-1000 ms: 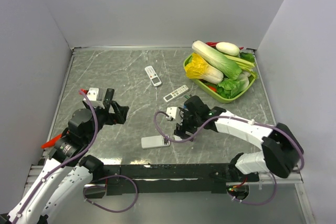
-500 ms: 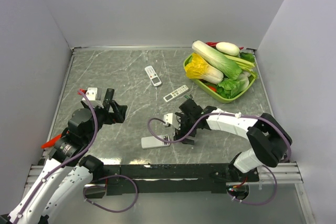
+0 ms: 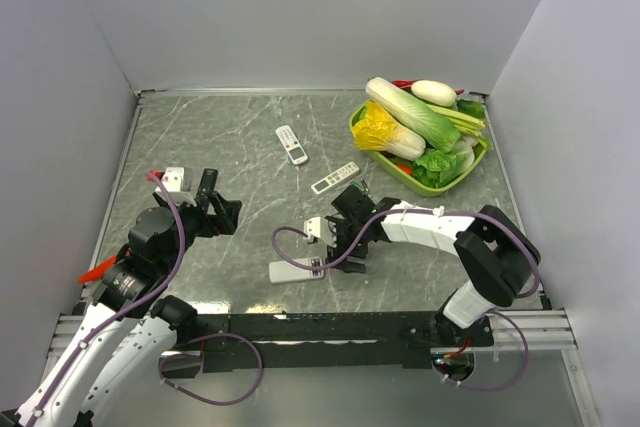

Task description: Load the batteries into the remote control

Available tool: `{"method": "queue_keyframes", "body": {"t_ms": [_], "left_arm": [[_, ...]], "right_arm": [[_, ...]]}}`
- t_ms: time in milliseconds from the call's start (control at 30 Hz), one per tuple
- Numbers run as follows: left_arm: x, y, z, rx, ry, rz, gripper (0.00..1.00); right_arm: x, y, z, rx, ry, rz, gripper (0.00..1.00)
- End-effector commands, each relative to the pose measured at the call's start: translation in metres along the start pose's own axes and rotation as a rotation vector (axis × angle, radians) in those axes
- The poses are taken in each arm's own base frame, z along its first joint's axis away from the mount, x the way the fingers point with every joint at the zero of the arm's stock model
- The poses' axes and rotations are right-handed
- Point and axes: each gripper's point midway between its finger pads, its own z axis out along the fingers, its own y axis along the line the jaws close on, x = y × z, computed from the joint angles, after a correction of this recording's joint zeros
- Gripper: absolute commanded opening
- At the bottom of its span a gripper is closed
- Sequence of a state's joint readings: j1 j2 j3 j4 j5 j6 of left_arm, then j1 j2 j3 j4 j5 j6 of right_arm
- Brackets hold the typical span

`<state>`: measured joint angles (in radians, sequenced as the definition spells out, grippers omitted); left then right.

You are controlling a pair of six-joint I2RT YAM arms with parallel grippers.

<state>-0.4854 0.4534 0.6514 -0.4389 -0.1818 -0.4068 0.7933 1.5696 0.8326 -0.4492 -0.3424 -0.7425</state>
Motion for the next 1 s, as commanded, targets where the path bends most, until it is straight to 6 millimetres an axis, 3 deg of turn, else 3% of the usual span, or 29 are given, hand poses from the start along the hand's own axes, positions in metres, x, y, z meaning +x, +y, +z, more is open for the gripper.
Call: {"method": "queue_keyframes", "body": {"t_ms": [0,367,667,967], "left_arm": [[-0.010,0.000,-0.002,-0.006,-0.030,-0.008,0.99],[-0.010,0.000,-0.002,-0.008,-0.027,-0.010,0.99],[-0.010,0.001,-0.002,-0.009,-0.026,-0.010,0.99],[-0.009,0.000,-0.002,-0.005,-0.023,-0.020,0.99]], "right_arm": [[-0.008,0.003,0.010,-0.063,0.004,-0.053,0.84],[-0.007,0.014,0.014,-0.113,0.036,-0.065,0.73],[-0.004,0.023,0.015,-0.137,0.059,-0.054,0.53],[-0.024,0.017,-0.012,-0.058,0.000,-0.070,0.47]]}}
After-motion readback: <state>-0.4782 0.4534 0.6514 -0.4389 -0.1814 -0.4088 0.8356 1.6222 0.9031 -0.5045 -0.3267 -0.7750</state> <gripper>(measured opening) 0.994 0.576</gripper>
